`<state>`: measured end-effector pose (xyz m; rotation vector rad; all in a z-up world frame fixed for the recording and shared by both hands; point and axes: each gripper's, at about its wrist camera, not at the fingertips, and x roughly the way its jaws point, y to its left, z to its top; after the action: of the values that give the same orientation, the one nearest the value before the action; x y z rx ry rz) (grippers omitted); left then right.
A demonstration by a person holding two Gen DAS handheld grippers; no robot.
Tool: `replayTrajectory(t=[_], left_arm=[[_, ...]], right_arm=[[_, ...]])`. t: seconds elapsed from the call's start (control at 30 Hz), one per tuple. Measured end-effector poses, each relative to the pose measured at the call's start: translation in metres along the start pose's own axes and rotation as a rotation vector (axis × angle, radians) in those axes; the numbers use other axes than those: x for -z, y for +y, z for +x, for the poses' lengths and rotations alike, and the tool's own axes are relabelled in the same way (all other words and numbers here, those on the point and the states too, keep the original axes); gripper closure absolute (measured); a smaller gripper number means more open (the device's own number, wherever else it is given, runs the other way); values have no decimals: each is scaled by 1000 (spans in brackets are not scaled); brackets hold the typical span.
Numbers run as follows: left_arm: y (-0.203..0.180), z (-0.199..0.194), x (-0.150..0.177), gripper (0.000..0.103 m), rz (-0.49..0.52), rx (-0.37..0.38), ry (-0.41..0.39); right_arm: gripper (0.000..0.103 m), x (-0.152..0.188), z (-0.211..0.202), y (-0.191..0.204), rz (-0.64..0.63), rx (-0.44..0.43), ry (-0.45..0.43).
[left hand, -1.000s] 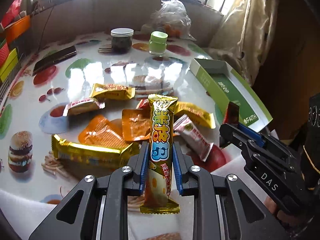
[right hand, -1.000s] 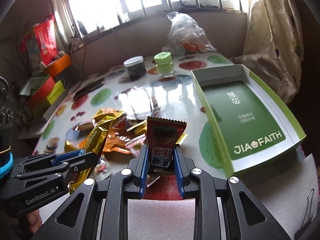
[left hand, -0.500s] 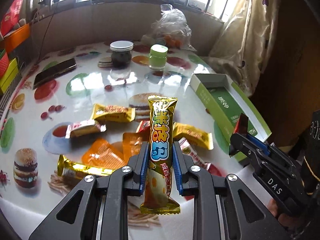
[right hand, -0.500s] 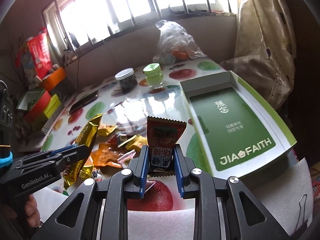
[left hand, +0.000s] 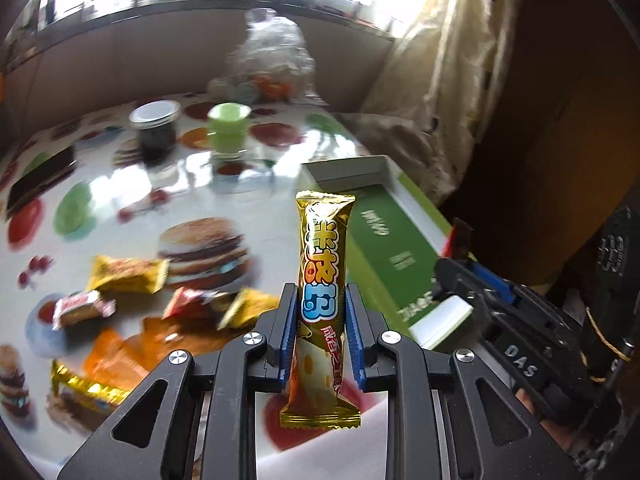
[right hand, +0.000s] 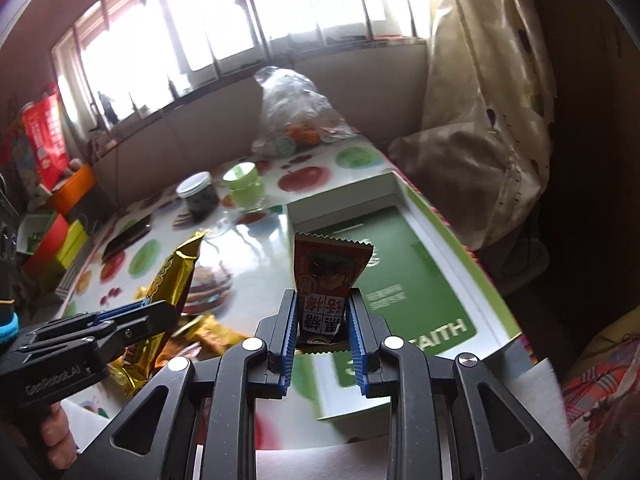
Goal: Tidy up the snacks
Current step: 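Carry the yellow bar and red packet with both tools over the green box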
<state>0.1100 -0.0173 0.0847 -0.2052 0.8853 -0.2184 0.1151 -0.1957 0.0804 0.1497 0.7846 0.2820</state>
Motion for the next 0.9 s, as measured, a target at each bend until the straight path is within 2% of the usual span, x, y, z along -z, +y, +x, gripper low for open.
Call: replayTrajectory(t=[0.37, 0.9], left_arm=[[-43, 41, -19, 79, 25, 87, 63], [-61, 99, -23, 79, 7, 72, 164]], right_arm=[[80, 0, 23, -37, 36, 47, 56], [80, 4, 50, -55, 11, 104, 115]])
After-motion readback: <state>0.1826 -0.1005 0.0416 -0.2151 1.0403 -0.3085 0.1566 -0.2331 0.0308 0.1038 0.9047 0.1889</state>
